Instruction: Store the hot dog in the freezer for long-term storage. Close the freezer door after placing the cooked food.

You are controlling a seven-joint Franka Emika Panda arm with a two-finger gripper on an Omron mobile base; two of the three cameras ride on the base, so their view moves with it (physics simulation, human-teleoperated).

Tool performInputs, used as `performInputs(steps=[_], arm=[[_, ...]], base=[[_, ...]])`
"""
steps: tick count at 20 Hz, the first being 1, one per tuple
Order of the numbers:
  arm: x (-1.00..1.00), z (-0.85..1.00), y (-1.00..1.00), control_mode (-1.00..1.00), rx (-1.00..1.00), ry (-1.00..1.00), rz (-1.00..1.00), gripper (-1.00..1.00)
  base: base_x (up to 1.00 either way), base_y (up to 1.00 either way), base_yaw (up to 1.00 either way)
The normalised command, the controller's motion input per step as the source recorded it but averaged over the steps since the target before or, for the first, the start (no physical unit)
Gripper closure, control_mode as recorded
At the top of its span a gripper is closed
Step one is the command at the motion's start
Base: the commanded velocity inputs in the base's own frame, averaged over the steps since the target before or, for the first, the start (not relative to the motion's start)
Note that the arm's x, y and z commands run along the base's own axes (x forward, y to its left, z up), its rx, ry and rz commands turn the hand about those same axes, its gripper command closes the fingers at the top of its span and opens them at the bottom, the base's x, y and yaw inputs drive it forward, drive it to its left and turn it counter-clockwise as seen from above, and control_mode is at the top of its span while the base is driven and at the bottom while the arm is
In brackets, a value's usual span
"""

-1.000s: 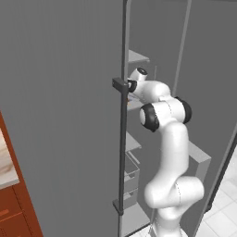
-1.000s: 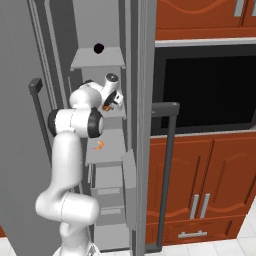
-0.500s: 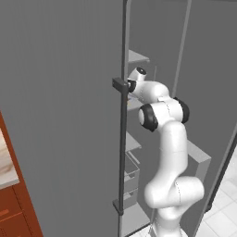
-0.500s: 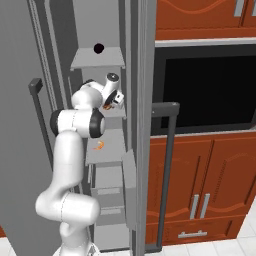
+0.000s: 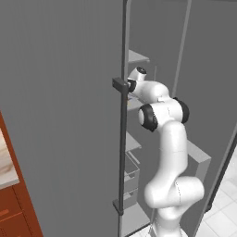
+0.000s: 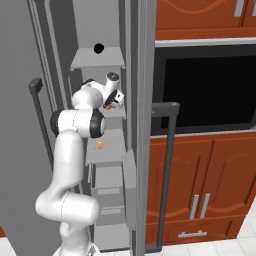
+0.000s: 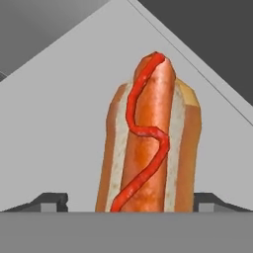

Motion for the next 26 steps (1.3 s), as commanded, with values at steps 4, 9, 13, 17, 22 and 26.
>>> performInputs(steps=[4, 9, 13, 17, 22, 26], arm=[[0.00, 0.00, 0.00, -1.00, 0.00, 0.00, 0.00, -1.00], [-0.06, 0.03, 0.00, -1.00, 0.00, -0.01, 0.00, -1.00], [-0.29, 0.08, 0.00, -1.00, 0.00, -0.11, -0.02, -1.00], [-0.44, 0.00, 0.00, -1.00, 0.00, -0.13, -0.03, -1.00], [-0.52, 0.00, 0.00, -1.00, 0.00, -0.14, -0.03, -1.00], [-0.51, 0.03, 0.00, -1.00, 0.00, -0.09, -0.04, -1.00]], base=[[0.00, 0.00, 0.00], [0.00, 0.00, 0.00], [0.00, 0.00, 0.00], [0.00, 0.00, 0.00], [0.00, 0.00, 0.00], [0.00, 0.00, 0.00]])
